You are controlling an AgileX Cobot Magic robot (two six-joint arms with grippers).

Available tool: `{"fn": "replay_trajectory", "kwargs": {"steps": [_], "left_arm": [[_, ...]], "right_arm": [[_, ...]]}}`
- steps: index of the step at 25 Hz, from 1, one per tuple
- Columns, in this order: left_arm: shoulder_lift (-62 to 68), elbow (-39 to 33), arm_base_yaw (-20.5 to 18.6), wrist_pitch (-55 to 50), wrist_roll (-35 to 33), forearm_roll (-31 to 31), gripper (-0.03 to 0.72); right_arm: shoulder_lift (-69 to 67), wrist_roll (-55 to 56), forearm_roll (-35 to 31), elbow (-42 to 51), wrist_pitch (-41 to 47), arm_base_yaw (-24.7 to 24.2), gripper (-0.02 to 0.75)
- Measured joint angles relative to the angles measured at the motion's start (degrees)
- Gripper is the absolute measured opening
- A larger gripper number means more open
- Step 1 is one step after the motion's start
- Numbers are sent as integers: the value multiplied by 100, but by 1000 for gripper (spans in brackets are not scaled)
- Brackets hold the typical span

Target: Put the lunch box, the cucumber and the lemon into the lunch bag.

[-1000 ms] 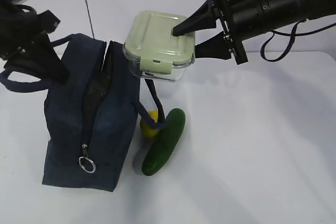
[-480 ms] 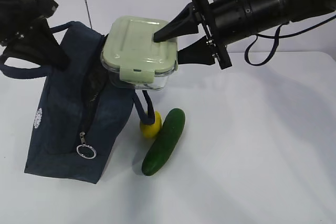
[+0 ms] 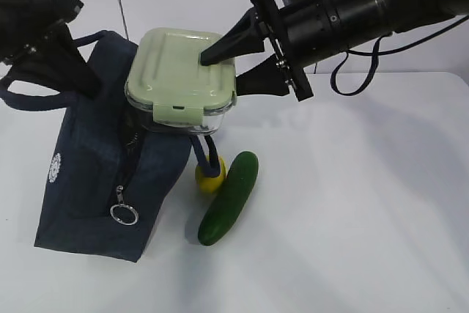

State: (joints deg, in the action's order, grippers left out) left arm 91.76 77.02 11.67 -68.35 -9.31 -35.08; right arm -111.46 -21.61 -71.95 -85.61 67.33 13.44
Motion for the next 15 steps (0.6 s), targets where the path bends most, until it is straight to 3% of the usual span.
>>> {"fn": "replay_trajectory", "kwargs": {"steps": [15], "left_arm": [[113,0,347,26,0,-143,3]], "right_arm": [[0,237,795,-9,25,22,385]]}}
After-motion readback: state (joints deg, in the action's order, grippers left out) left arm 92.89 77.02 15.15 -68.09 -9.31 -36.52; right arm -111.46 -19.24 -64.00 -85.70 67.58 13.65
